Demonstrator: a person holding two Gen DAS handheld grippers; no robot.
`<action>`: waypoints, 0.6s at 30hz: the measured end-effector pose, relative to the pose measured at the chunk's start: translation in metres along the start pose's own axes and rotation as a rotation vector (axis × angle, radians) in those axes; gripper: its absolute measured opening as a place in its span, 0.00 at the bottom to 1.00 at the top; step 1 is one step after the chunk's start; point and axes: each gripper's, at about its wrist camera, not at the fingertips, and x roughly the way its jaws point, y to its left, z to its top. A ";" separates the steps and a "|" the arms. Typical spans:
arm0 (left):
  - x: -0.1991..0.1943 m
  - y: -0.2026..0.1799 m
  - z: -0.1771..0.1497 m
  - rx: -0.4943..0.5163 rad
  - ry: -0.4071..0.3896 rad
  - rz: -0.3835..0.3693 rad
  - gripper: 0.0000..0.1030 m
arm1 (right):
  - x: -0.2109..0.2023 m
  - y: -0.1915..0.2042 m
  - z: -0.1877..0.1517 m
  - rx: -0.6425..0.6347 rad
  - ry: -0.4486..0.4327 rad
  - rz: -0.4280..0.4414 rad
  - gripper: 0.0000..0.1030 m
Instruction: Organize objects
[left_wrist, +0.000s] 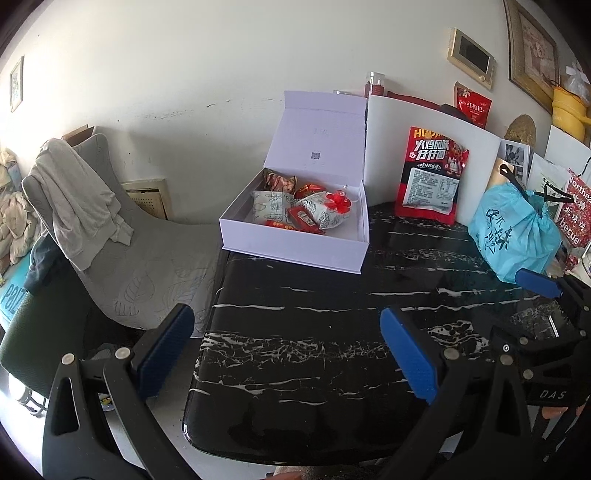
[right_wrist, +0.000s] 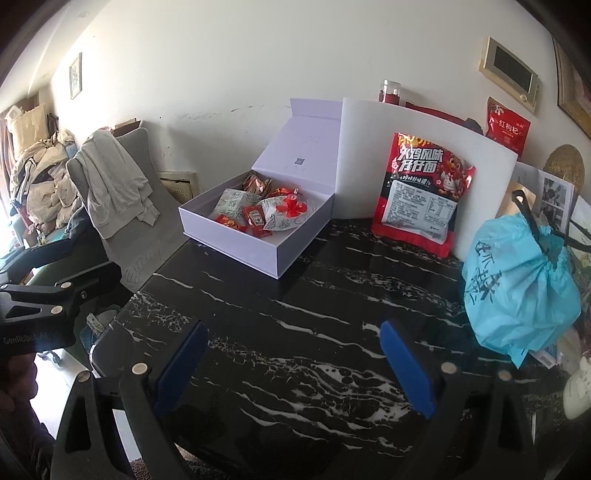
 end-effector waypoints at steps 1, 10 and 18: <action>0.001 0.000 -0.001 -0.003 0.005 -0.002 0.98 | 0.000 0.000 -0.003 0.003 0.002 0.007 0.93; 0.009 -0.001 -0.005 -0.005 0.022 0.017 0.98 | 0.007 -0.005 -0.013 0.030 0.012 0.018 0.93; 0.012 -0.001 -0.007 0.013 0.026 0.054 0.98 | 0.012 -0.006 -0.014 0.031 0.022 0.014 0.93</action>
